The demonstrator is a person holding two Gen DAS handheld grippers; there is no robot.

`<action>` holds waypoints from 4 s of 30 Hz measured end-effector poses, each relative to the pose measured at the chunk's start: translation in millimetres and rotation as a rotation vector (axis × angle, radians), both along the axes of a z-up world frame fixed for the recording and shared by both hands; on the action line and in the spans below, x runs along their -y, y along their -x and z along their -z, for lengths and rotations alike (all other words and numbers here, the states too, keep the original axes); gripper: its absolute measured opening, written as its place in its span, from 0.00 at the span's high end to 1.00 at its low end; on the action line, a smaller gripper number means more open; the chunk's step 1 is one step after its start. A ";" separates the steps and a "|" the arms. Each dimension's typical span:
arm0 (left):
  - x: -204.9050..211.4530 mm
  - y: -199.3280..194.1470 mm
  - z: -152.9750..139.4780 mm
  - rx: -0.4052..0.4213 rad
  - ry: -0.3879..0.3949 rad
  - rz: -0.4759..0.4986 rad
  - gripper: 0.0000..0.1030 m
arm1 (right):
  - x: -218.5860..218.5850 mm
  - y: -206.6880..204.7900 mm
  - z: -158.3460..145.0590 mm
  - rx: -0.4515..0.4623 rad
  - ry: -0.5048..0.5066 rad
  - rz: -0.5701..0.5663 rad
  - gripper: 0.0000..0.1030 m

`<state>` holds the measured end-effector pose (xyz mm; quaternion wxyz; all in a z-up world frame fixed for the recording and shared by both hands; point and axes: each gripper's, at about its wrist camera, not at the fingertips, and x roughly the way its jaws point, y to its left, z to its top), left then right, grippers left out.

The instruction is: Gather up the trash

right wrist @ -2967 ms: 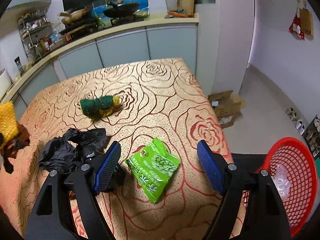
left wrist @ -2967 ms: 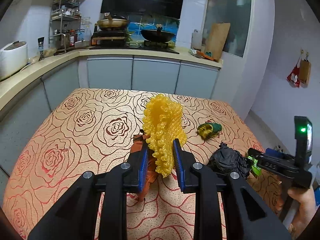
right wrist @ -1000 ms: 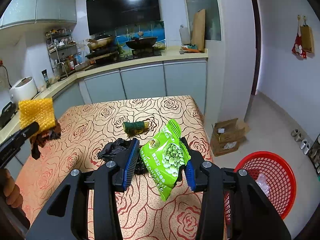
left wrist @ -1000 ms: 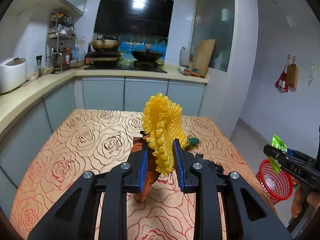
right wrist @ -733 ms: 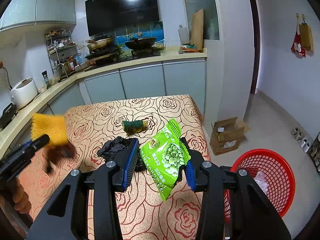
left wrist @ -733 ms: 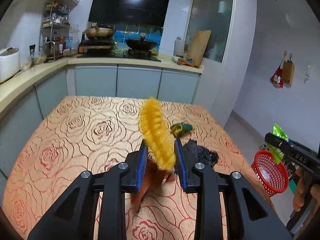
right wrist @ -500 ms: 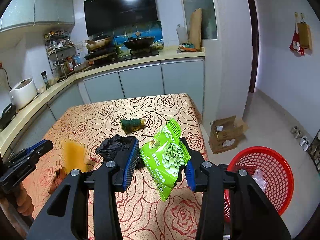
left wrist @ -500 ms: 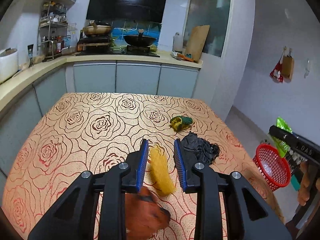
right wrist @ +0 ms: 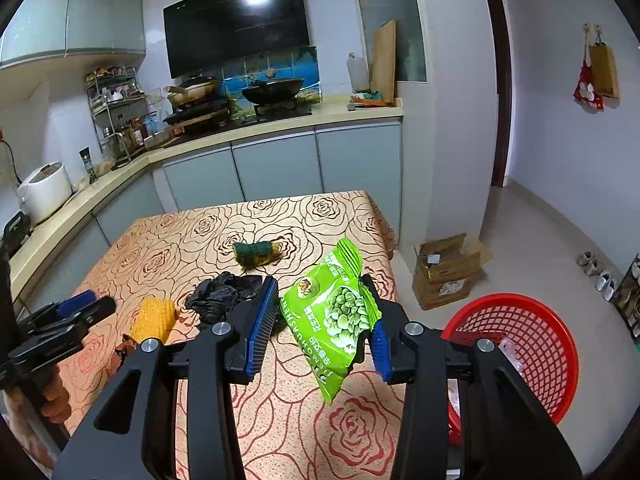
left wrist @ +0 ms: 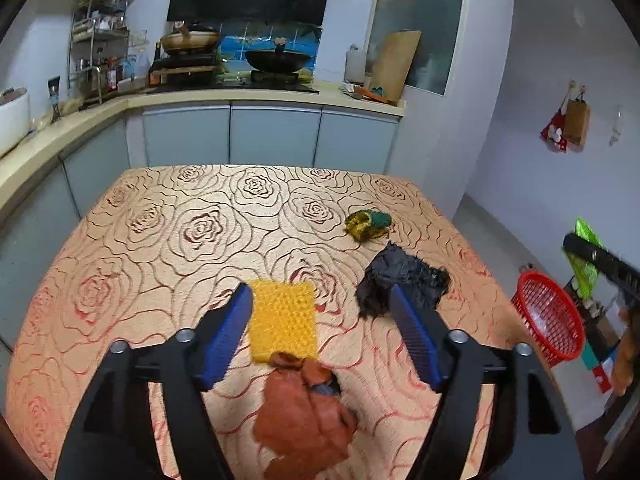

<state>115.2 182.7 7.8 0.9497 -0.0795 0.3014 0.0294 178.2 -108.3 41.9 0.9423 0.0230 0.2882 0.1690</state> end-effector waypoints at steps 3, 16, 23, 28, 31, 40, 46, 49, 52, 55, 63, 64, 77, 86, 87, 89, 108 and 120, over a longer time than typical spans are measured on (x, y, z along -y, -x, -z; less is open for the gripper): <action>-1.2 12.6 9.6 -0.028 -0.020 0.009 0.31 | 2.2 -0.3 0.1 0.000 -0.003 0.003 0.60; 20.3 20.5 59.8 -0.172 -0.079 0.051 0.32 | -4.1 5.9 -3.0 0.007 0.001 -0.012 0.60; 18.4 19.8 61.9 -0.170 -0.078 0.045 0.50 | -0.8 6.3 -1.0 0.001 0.006 0.000 0.60; 19.1 27.9 50.5 -0.132 -0.088 0.046 0.53 | -0.9 8.0 -2.2 0.009 0.006 -0.001 0.60; 19.8 34.4 35.3 -0.082 -0.091 0.043 0.53 | 2.9 10.8 -5.1 0.019 0.003 -0.002 0.60; 24.3 42.4 -29.2 0.095 -0.113 -0.004 0.53 | 5.1 22.5 -19.1 0.063 -0.009 -0.020 0.60; 40.8 40.8 -59.2 0.178 -0.130 0.020 0.53 | 8.7 27.0 -28.6 0.086 -0.018 -0.021 0.60; 49.8 38.0 -67.3 0.201 -0.132 0.035 0.53 | 13.2 27.9 -33.4 0.100 -0.017 -0.014 0.60; 58.1 34.0 -73.4 0.220 -0.131 0.053 0.53 | 18.8 29.0 -36.7 0.109 -0.017 -0.003 0.60; 65.0 32.2 -78.2 0.233 -0.130 0.067 0.53 | 25.3 29.7 -38.6 0.117 -0.018 0.012 0.60; 94.0 18.8 -84.7 0.253 -0.130 0.135 0.52 | 48.0 27.4 -40.5 0.123 -0.017 0.067 0.60; 96.3 17.1 -84.7 0.253 -0.130 0.143 0.52 | 51.7 27.2 -40.2 0.123 -0.016 0.076 0.60; 178.1 -25.3 -78.6 0.245 -0.122 0.337 0.52 | 114.2 24.6 -31.5 0.113 0.018 0.222 0.60; 242.8 -52.0 -56.3 0.199 -0.133 0.491 0.52 | 149.8 21.3 -8.9 0.064 0.068 0.298 0.60; 248.9 -54.5 -52.9 0.191 -0.131 0.506 0.52 | 151.4 21.0 -6.8 0.061 0.075 0.301 0.60; 260.3 -60.6 -46.0 0.174 -0.128 0.530 0.52 | 158.1 18.6 -0.5 0.046 0.088 0.310 0.60; 318.4 -121.6 32.3 -0.042 -0.125 0.632 0.51 | 176.6 -18.0 60.9 -0.128 0.095 0.288 0.59; 320.4 -125.6 36.9 -0.048 -0.097 0.640 0.36 | 181.3 -27.3 56.7 -0.142 -0.003 0.275 0.49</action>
